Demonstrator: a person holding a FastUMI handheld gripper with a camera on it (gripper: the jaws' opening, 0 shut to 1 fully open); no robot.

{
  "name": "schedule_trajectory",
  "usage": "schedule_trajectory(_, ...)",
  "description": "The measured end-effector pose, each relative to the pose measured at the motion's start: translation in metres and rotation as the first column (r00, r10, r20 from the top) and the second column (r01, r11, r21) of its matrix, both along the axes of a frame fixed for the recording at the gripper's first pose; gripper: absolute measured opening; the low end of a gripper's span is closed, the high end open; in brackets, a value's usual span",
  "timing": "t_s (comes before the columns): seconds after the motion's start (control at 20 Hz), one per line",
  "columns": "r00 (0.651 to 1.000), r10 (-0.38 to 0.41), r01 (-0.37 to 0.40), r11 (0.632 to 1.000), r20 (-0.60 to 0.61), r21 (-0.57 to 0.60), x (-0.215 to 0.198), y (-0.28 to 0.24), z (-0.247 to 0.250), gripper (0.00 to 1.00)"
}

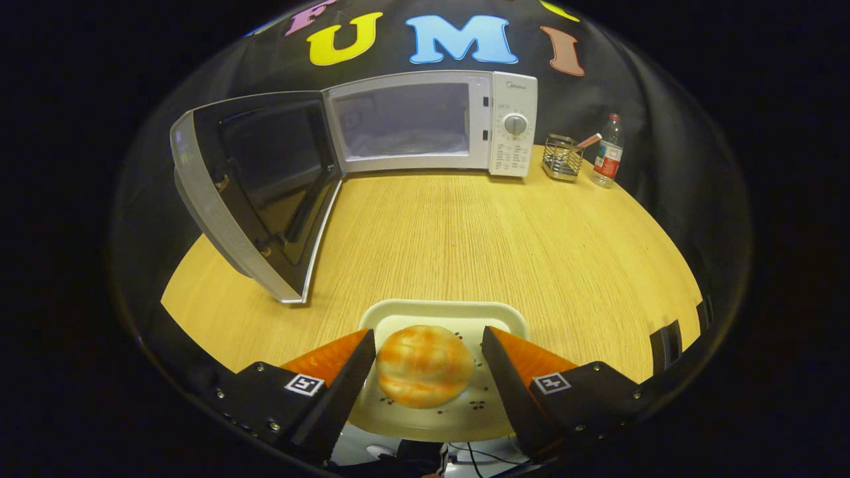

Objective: Open the microwave, put the food inside, and close the microwave door.

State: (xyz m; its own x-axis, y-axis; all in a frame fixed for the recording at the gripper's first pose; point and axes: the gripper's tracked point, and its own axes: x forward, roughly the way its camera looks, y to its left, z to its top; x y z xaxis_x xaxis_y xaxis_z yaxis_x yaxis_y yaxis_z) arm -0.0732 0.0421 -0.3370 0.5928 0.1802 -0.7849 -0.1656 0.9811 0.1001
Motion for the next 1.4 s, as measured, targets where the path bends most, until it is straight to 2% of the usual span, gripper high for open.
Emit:
schedule_trajectory(0.3, 0.998, 0.011, -0.012, 1.000, -0.063, -0.012, 0.000, 0.004, -0.018, 1.00)
schedule_trajectory(0.35, 0.997, 0.023, -0.024, 1.000, -0.072, -0.009, 0.003, 0.006, -0.022, 0.90)
schedule_trajectory(0.5, 0.997, 0.049, -0.048, 0.998, -0.063, 0.027, 0.012, 0.010, -0.011, 0.80)
schedule_trajectory(0.55, 0.998, 0.048, -0.046, 0.998, -0.046, 0.044, 0.017, 0.011, -0.004, 0.79)
schedule_trajectory(0.75, 0.999, 0.030, -0.034, 0.991, 0.036, 0.131, 0.058, 0.022, 0.034, 0.79)
schedule_trajectory(1.0, 0.988, 0.033, -0.062, 0.980, 0.153, 0.191, 0.120, 0.035, 0.079, 0.79)
schedule_trajectory(1.4, 0.967, -0.008, -0.068, 0.955, 0.253, 0.288, 0.213, 0.061, 0.100, 0.79)
